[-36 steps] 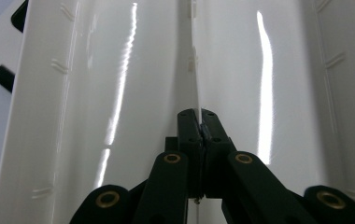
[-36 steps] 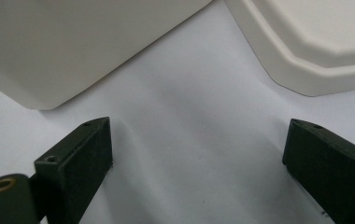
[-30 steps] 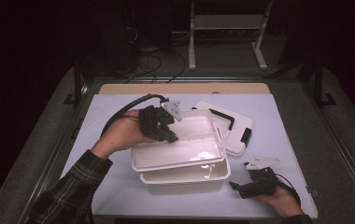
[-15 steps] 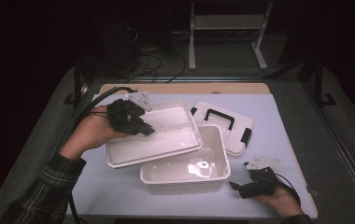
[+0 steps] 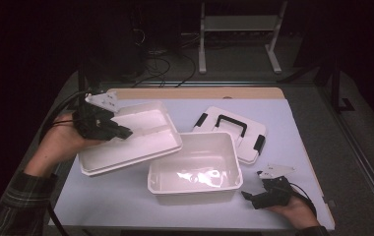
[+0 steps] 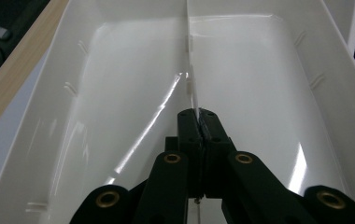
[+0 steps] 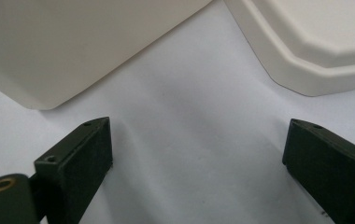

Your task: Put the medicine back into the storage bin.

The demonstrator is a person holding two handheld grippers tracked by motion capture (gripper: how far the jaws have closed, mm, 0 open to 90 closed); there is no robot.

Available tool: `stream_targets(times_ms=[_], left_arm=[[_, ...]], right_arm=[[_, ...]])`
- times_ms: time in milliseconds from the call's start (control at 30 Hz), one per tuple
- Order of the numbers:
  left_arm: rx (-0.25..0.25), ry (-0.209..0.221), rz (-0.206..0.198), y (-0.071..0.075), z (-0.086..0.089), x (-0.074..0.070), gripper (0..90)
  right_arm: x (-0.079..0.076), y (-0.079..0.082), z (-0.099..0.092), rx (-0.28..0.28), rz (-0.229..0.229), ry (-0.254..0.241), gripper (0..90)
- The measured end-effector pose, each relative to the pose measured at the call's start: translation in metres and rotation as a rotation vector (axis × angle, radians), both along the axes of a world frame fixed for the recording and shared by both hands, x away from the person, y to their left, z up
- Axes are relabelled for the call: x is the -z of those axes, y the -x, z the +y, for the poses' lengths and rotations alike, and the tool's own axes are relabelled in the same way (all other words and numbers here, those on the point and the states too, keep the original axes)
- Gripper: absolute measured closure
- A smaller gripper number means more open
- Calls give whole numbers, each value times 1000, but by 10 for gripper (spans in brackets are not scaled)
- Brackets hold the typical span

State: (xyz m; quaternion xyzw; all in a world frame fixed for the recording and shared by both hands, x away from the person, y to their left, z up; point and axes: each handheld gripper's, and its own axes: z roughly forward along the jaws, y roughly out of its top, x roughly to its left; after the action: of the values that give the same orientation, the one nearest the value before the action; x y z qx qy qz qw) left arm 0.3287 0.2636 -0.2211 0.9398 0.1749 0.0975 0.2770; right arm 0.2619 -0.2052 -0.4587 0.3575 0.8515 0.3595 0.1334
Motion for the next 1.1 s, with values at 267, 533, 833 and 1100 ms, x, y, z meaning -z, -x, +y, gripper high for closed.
stream_targets(times_ms=[267,533,833,1100], left_arm=[[-93,2,25,7,42,15,885],[-199,27,55,16,86,39,885],[-282,27,101,21,113,83,885],[-299,4,141,15,108,122,885]], right_arm=[[0,0,0,-1,-1,1,77],[0,0,0,-1,-1,1,77],[0,0,0,-1,-2,2,77],[0,0,0,0,-1,2,77]])
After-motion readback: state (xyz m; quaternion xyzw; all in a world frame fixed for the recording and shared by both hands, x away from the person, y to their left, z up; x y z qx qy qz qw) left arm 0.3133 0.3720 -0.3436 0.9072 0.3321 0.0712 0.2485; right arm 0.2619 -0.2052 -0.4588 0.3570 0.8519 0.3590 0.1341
